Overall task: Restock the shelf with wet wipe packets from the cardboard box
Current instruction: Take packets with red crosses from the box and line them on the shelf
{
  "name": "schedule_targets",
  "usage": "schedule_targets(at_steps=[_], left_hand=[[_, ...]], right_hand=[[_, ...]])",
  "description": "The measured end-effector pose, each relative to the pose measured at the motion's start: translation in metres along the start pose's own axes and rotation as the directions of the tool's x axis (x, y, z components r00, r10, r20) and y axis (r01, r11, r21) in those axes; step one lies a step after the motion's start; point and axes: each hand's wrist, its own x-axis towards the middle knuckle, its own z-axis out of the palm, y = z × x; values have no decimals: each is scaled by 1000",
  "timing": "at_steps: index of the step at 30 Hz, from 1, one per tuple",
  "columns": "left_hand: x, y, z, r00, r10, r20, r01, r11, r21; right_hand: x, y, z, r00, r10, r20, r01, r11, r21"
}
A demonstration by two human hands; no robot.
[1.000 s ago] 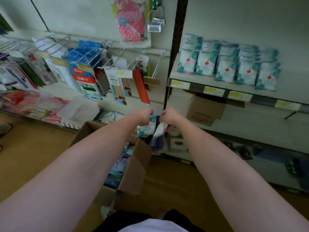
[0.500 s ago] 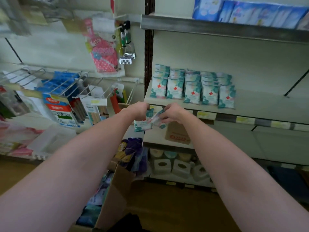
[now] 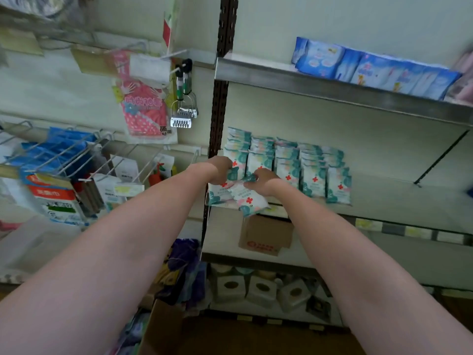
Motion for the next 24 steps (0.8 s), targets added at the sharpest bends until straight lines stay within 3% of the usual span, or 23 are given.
schedule_targets(at_steps=[7, 10, 14, 16, 20, 24], left_hand=[[46, -15, -10, 992, 117, 53, -118, 993, 16], [61, -19, -6, 987, 149, 53, -151, 988, 19], [72, -19, -2, 983, 171, 63, -173, 985, 22], [79, -18, -2, 983, 172, 62, -173, 985, 12], [89, -20, 3, 987, 155, 44, -155, 988, -18], [96, -18, 6, 992, 127, 26, -126, 991, -35]], right_hand=[[29, 7, -6, 993, 82, 80, -88, 994, 68], [41, 15, -6, 998, 29, 62, -33, 998, 52], [48, 20, -9, 976, 34, 213, -100, 947, 307], [44, 15, -18, 969, 35, 244, -107, 953, 285], [55, 19, -34, 988, 36, 148, -72, 967, 244], [74, 30, -41, 996, 61, -66, -40, 958, 285]])
